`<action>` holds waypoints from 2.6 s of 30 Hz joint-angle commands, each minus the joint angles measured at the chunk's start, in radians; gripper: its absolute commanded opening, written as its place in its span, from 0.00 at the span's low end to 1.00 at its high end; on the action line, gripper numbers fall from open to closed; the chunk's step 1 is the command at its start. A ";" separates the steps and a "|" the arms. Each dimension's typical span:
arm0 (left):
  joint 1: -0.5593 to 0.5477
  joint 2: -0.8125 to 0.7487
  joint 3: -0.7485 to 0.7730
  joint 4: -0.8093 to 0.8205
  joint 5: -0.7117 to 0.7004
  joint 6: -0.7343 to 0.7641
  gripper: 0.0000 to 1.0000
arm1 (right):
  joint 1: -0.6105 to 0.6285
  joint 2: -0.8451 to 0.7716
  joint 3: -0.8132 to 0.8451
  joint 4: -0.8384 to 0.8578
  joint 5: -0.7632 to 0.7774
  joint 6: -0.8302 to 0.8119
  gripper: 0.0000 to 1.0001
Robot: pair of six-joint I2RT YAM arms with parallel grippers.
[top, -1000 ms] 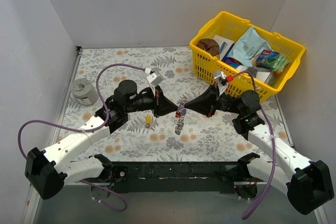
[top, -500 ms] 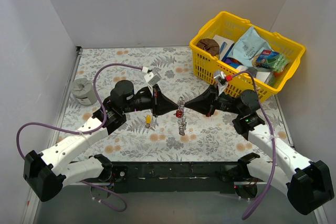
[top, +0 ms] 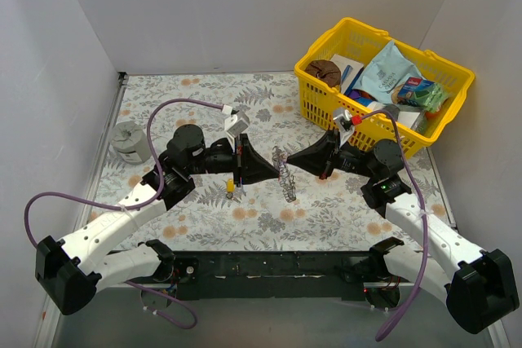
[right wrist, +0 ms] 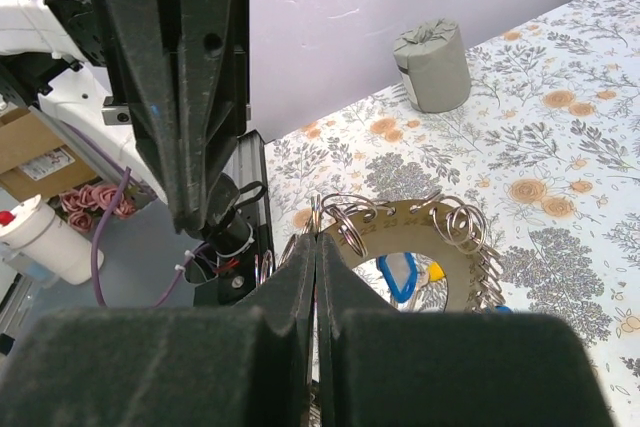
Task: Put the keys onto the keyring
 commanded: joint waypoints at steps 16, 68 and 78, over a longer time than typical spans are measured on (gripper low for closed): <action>0.015 -0.075 0.042 -0.032 -0.149 0.014 0.47 | -0.001 -0.028 0.003 0.169 -0.131 0.032 0.01; 0.038 0.026 0.019 0.144 -0.031 -0.025 0.15 | -0.001 0.010 -0.032 0.321 -0.082 0.187 0.01; 0.036 0.024 0.006 0.125 -0.038 -0.014 0.16 | -0.001 0.016 -0.040 0.352 -0.088 0.196 0.01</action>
